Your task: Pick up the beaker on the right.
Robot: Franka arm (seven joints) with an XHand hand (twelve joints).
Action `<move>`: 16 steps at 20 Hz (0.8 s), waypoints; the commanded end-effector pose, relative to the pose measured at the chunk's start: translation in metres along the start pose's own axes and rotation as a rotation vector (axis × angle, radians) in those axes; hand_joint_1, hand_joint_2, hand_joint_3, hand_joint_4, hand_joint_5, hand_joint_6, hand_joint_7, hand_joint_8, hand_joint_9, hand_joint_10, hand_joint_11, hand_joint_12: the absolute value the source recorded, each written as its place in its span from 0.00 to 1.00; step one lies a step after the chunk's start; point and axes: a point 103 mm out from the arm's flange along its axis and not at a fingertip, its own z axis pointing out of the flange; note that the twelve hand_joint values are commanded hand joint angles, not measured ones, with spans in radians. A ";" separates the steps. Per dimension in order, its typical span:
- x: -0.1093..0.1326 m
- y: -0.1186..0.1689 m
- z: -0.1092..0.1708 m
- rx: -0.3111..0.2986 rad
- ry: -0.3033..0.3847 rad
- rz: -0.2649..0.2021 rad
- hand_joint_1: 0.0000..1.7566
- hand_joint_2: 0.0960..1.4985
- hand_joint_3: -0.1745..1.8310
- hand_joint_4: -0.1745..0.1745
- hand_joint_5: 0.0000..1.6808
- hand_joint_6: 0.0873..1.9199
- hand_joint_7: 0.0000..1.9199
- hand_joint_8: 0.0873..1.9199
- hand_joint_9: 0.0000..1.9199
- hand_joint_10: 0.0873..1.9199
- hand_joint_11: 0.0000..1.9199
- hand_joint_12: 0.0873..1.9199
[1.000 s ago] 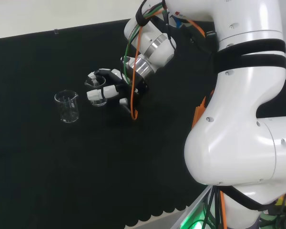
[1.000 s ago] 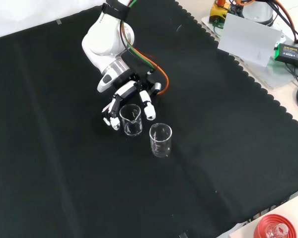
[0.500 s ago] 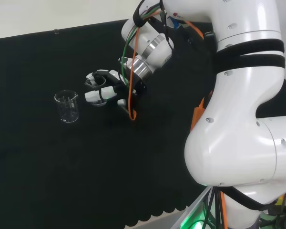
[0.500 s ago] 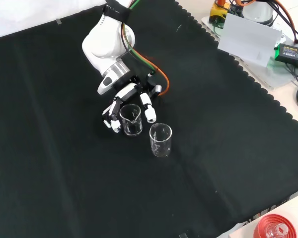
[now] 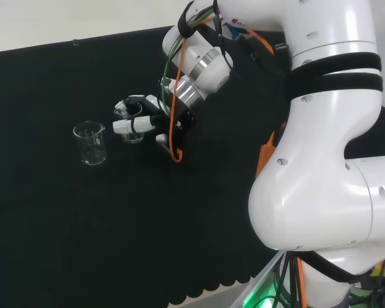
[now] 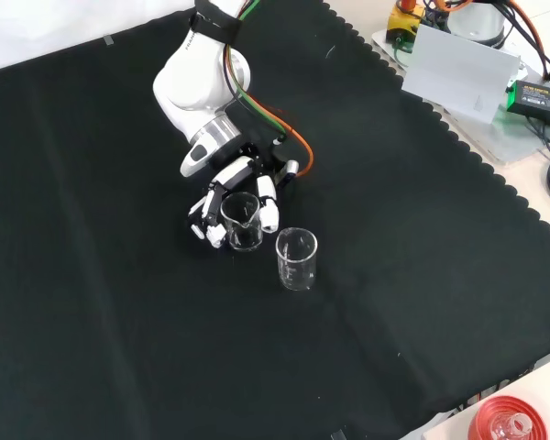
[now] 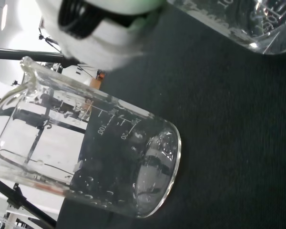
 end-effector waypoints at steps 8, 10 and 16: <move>0.000 0.000 0.004 -0.027 -0.039 0.013 0.53 0.63 0.26 0.81 0.49 0.53 0.37 0.30 0.36 0.28 0.07 0.69; 0.004 0.001 0.003 -0.039 -0.070 0.005 0.55 0.70 0.16 0.96 0.53 0.56 0.41 0.28 0.39 0.28 0.09 0.69; 0.017 0.003 -0.007 -0.058 -0.129 -0.016 0.59 0.70 0.10 1.00 0.62 0.45 0.56 0.22 0.47 0.24 0.24 0.64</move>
